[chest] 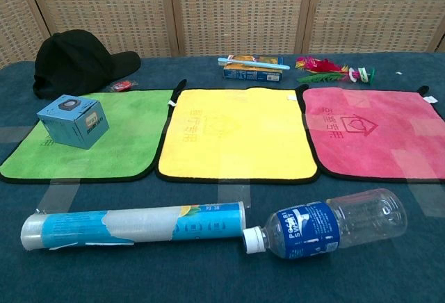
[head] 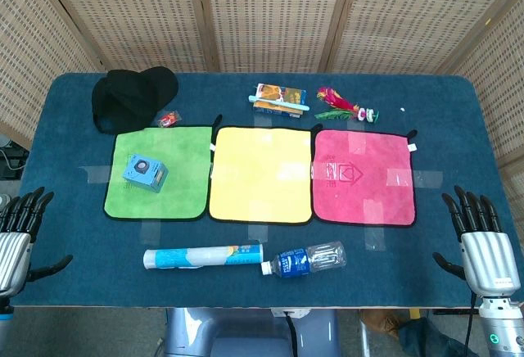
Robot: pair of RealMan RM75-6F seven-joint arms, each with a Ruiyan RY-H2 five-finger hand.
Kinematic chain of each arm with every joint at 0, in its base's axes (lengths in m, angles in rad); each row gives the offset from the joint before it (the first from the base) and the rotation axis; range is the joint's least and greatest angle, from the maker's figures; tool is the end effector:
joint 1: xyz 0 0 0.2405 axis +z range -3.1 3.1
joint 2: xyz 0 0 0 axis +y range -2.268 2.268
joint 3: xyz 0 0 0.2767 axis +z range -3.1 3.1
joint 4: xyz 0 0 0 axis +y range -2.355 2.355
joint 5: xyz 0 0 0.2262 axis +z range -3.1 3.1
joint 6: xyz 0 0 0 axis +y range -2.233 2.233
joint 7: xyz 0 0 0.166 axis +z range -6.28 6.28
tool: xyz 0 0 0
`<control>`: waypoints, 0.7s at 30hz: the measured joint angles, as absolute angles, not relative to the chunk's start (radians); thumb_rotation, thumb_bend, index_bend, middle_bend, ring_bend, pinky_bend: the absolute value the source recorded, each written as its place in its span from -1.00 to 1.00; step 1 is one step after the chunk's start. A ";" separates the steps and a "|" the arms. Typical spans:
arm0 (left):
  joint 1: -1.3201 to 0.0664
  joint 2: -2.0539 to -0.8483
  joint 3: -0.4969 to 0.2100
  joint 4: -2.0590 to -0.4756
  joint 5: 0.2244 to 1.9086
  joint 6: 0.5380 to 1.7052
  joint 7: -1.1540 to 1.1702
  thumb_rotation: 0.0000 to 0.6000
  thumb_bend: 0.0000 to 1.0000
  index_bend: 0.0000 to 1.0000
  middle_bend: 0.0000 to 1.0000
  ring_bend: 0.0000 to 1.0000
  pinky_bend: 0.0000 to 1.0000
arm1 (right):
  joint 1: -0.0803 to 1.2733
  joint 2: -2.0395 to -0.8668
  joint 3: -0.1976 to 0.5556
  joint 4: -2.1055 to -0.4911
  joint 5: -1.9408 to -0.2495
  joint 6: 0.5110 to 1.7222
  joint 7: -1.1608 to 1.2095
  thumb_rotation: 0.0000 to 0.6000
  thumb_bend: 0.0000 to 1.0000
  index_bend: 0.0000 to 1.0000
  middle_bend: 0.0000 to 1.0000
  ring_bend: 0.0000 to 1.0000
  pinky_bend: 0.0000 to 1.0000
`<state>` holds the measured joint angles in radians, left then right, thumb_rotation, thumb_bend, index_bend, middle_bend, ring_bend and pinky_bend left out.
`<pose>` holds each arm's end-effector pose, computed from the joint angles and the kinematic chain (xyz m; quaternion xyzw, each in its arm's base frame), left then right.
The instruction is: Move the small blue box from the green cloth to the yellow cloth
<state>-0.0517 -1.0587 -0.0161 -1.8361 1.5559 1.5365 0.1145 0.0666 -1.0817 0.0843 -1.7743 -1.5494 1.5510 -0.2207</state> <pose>-0.2898 0.1847 0.1542 -0.5935 -0.3944 -0.4095 0.5697 -0.2924 -0.2042 0.1644 0.6037 -0.3239 0.3947 0.6123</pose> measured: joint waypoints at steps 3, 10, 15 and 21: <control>-0.052 -1.058 -0.016 -1.835 1.555 1.535 0.112 1.00 -0.50 -1.00 -1.00 -1.00 -1.00 | 0.067 -1.081 0.084 -1.775 -1.548 1.550 -0.219 1.00 -1.00 -1.00 -1.00 -1.00 -1.00; -0.081 -1.047 -0.007 -1.829 1.554 1.464 0.023 1.00 1.00 -1.00 -1.00 -1.00 -1.00 | 0.067 -1.081 0.078 -1.779 -1.546 1.539 -0.220 1.00 -1.00 -1.00 -1.00 -1.00 -1.00; -0.139 -1.082 -0.038 -1.767 1.507 1.363 -0.205 1.00 1.00 -1.00 -1.00 -1.00 -1.00 | 0.073 -1.080 0.090 -1.781 -1.522 1.531 -0.215 1.00 -1.00 -1.00 -1.00 -1.00 -1.00; -0.230 -1.177 -0.100 -1.601 1.411 1.194 -0.627 1.00 1.00 -1.00 -1.00 -1.00 -1.00 | 0.082 -1.080 0.099 -1.773 -1.484 1.504 -0.212 1.00 -1.00 -1.00 -1.00 -1.00 -1.00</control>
